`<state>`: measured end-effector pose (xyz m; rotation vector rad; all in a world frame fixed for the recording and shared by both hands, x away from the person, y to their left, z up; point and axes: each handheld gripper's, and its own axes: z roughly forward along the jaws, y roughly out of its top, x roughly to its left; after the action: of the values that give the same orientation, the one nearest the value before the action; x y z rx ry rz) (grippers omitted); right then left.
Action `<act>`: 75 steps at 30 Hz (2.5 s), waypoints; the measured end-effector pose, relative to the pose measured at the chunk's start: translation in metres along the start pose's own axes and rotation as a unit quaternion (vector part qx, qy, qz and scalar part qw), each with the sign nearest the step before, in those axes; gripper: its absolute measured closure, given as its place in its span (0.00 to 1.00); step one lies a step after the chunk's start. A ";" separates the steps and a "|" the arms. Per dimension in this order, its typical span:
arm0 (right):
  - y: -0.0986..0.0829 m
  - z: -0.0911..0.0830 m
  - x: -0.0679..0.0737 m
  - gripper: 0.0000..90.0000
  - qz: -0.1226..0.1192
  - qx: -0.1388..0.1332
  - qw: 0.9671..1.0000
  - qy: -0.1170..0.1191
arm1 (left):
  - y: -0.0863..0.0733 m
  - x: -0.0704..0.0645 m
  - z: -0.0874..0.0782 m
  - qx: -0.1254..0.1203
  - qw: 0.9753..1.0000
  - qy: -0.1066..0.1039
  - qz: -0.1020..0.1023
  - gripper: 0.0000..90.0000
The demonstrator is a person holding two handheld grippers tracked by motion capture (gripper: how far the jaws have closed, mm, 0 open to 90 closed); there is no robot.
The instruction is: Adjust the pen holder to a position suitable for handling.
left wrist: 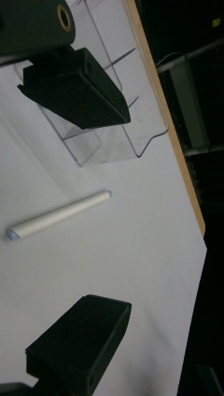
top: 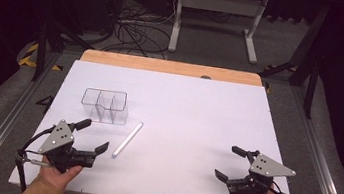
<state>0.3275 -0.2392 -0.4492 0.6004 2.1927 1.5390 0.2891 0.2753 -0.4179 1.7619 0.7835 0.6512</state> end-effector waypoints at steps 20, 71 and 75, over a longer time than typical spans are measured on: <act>-0.001 0.005 0.002 0.09 0.006 0.008 1.000 0.010 | 0.031 0.014 0.024 0.008 1.000 -0.015 0.005 0.12; -0.002 0.006 0.003 0.08 0.003 0.010 0.999 0.030 | 0.063 0.052 0.045 0.111 0.990 -0.079 0.045 0.30; -0.002 0.006 0.003 0.08 0.002 0.010 0.999 0.031 | 0.063 0.053 0.047 0.126 0.987 -0.072 0.063 0.32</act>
<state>0.3285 -0.2335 -0.4530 0.5715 2.2574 1.5596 0.3703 0.2730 -0.3691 2.0781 0.6815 0.5165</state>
